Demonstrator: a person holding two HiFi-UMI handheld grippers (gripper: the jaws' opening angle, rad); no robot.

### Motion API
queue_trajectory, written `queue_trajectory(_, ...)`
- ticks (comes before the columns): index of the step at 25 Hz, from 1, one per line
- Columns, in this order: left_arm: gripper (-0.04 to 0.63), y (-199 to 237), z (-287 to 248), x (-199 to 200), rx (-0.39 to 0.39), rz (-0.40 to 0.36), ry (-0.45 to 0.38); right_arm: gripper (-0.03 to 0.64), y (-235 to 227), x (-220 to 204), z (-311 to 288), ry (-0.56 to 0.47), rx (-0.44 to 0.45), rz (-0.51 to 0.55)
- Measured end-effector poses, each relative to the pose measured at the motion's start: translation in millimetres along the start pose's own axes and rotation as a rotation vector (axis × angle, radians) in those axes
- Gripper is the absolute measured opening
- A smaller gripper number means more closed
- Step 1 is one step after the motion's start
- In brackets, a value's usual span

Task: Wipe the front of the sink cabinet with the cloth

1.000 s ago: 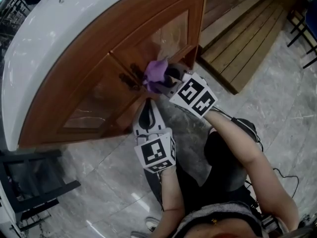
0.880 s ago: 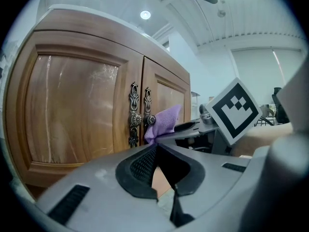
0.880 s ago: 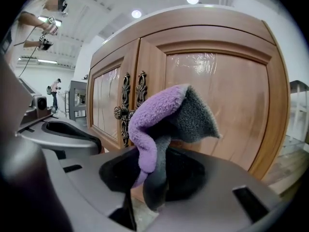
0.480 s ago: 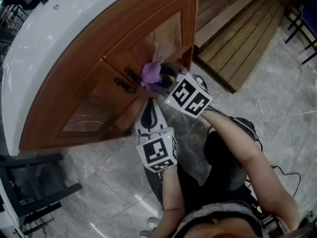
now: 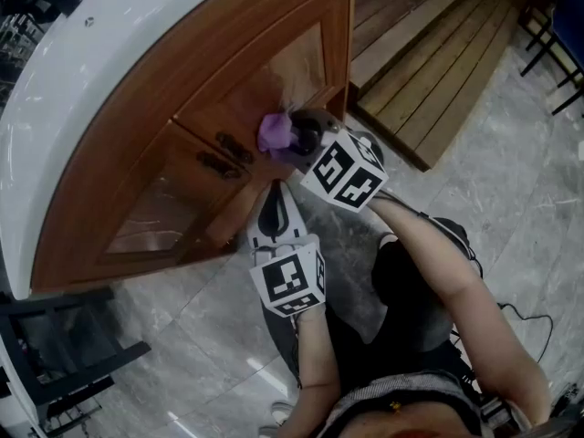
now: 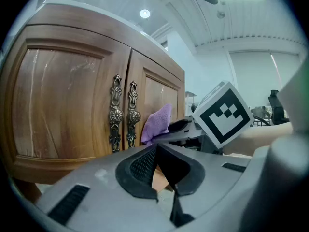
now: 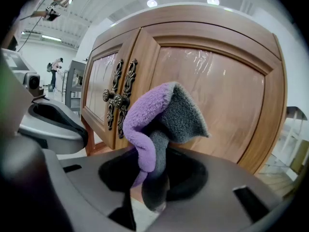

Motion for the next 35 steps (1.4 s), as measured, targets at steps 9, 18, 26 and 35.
queue_trajectory(9,0.006,-10.9,-7.4,-1.2,-0.015,-0.009,0.011,0.186,-11.8,-7.4,2.5,0.017,-0.018,0.018)
queue_trajectory(18,0.006,-22.7,-13.5,-0.5,-0.04,-0.014,0.018,0.186,-34.0,-19.2,9.0,0.044,-0.053,-0.015)
queue_trajectory(26,0.006,-25.8,-18.7,-1.5,-0.042,-0.016,0.024,0.187,-59.0,-29.7,16.7,0.069,-0.091,-0.055)
queue_trajectory(35,0.006,-27.9,-18.0,-5.6,-0.045,-0.011,0.03,0.189,-87.7,-44.5,26.1,0.095,-0.162,-0.113)
Point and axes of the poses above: the fingertips, and each gripper's own axes: z backward along the fingers, y to its left, x out of its top, the point moved 4 cm from there along z, backward along the fingers
